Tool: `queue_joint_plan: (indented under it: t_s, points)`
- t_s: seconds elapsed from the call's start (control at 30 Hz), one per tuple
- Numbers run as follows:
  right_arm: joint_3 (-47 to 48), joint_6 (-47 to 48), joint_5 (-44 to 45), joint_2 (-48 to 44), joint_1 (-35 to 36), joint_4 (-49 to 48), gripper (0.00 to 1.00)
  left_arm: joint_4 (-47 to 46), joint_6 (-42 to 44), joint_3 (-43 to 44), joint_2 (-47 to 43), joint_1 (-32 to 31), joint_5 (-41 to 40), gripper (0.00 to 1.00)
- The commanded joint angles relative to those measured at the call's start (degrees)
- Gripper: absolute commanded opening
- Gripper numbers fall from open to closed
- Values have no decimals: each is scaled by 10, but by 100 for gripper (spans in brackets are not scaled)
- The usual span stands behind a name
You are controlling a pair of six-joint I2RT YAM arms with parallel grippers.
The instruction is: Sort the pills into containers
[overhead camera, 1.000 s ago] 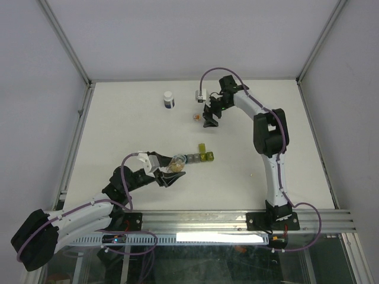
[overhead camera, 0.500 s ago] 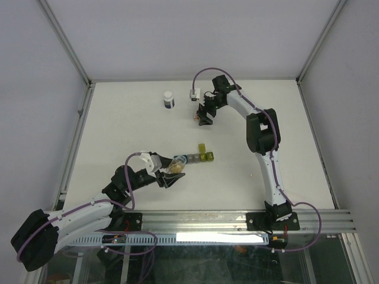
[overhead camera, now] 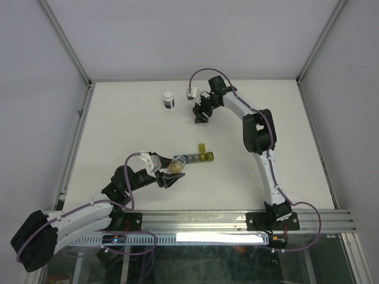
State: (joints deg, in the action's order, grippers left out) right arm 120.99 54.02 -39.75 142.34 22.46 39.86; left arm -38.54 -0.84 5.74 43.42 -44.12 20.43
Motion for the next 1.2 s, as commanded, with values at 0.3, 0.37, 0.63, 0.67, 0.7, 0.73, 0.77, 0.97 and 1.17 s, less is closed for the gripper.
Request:
queue_joint_plan:
  t_s: [0.3, 0.37, 0.63, 0.67, 0.7, 0.73, 0.77, 0.97, 1.17]
  points:
    - [34, -28, -7, -23, -1, 12, 29, -33, -22, 12, -7, 8, 30, 0]
    - [24, -46, -27, -55, -6, 18, 25, -41, -31, 17, -1, 7, 50, 0]
    - [-206, -141, -152, -341, -26, 7, 23, -143, -84, 23, 29, 7, 94, 0]
    - [-242, -149, -177, -385, -28, 6, 23, -157, -89, 26, 38, 6, 99, 0]
    - [-276, -156, -195, -425, -30, 4, 23, -173, -95, 32, 48, 5, 106, 0]
    - [-310, -162, -213, -469, -33, 1, 23, -187, -99, 37, 63, 4, 113, 0]
    - [-342, -174, -232, -510, -35, -9, 23, -201, -104, 44, 72, 1, 119, 0]
    - [-397, -177, -321, -646, -43, 60, 23, -280, -121, 95, 155, -18, 145, 0]
    - [-418, -189, -367, -707, -36, 86, 23, -348, -177, 144, 236, -25, 156, 0]
